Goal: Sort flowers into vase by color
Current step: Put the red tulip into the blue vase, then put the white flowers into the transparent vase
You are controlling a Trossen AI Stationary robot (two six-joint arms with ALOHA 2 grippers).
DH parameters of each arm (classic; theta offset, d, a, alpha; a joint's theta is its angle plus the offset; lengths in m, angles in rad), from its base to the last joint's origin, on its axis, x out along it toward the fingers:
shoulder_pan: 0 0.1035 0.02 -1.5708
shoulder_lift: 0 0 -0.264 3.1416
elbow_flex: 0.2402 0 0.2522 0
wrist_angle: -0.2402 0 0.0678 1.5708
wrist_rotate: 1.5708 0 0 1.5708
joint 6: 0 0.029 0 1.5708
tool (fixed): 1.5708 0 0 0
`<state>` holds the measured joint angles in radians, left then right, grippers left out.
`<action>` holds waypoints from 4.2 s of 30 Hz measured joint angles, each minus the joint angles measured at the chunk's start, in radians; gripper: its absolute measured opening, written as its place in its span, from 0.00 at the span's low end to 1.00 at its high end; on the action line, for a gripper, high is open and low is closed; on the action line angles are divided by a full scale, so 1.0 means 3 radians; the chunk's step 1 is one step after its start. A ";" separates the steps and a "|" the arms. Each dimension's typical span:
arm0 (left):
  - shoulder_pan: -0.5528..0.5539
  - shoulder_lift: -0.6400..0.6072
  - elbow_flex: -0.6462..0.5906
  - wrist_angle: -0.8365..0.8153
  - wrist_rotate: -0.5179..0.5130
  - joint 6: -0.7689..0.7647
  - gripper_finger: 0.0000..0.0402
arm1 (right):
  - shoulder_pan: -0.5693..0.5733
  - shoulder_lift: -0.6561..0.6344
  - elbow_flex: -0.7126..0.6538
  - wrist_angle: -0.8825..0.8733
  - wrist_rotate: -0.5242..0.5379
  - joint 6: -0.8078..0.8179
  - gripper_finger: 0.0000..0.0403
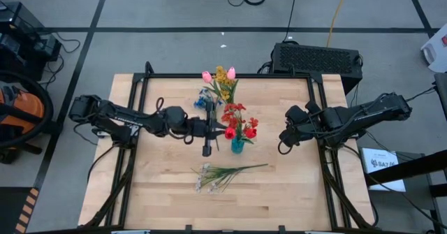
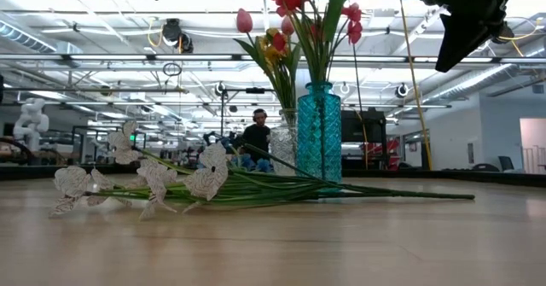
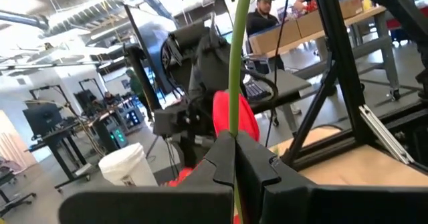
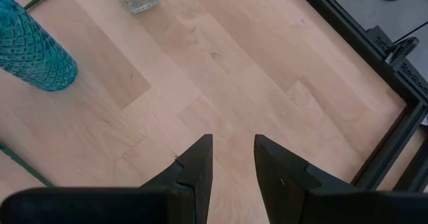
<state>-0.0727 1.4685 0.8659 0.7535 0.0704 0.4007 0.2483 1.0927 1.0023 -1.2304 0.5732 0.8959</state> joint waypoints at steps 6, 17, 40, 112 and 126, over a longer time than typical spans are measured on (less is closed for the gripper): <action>0.0000 0.0135 -0.0032 0.0021 0.0000 -0.0009 0.00 | 0.0001 0.0000 0.0000 0.0000 0.0000 0.0000 0.25; 0.0000 0.0667 -0.0033 0.0337 0.0025 -0.0565 0.04 | 0.0000 -0.0001 0.0000 0.0000 -0.0011 0.0005 0.25; 0.0000 0.0711 0.0076 0.0243 0.0017 -0.0847 0.08 | 0.0001 -0.0001 0.0000 0.0001 -0.0009 0.0001 0.25; -0.0316 -0.2148 -0.0252 -0.4115 -0.0360 -0.2106 0.32 | 0.1431 0.1121 0.0097 0.1998 -0.0715 0.1796 0.01; -0.0333 -0.2988 -0.0779 -0.4113 -0.0051 -0.2432 0.32 | 0.1356 0.3122 0.2110 0.1012 -0.0504 0.0151 0.00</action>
<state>-0.1726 0.5720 0.6321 -0.4804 0.0550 -0.3289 0.6550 2.0293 1.6352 -0.9269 0.4219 0.9411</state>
